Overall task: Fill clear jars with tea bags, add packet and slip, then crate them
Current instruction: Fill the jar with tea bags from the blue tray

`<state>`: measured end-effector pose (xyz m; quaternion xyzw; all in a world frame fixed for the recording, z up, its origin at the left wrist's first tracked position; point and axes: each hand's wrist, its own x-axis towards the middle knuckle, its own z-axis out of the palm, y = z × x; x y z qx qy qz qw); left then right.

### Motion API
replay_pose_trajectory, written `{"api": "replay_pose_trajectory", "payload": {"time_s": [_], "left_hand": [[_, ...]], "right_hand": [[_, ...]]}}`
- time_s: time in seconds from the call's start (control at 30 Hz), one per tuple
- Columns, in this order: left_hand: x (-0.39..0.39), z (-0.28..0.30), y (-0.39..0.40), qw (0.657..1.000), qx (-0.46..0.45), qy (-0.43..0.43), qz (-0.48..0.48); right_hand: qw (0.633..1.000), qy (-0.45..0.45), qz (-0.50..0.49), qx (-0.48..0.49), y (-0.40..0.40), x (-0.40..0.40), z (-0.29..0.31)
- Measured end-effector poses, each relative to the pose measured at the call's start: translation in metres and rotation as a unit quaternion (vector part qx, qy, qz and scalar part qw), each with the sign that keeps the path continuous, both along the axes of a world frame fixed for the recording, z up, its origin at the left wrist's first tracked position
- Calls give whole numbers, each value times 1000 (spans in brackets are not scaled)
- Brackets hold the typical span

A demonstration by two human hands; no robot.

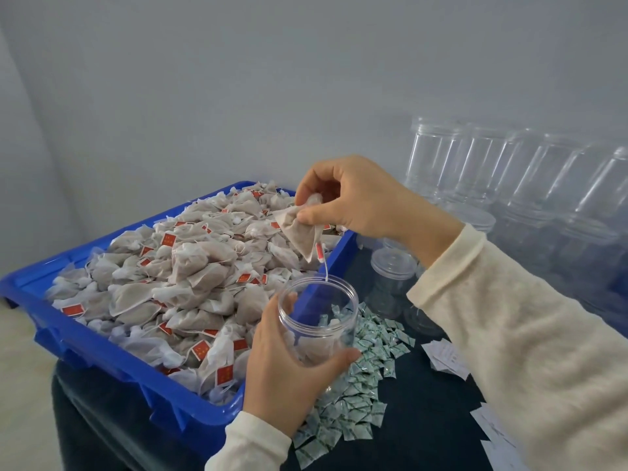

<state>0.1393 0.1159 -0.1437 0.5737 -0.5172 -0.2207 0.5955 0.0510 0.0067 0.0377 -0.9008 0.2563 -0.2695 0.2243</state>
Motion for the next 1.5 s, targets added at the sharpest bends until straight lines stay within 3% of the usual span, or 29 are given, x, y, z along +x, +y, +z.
{"api": "replay_pose_trajectory", "payload": {"time_s": [0.83, 1.2, 1.5], "left_hand": [[-1, -3, 0, 999, 7, 31, -7], [-1, -2, 1, 1000, -7, -7, 12], [-1, -5, -2, 999, -21, 36, -7]], "right_hand": [[997, 75, 15, 2, 31, -23, -25], [997, 46, -40, 46, -15, -11, -33], [983, 103, -100, 118, -76, 29, -82]]}}
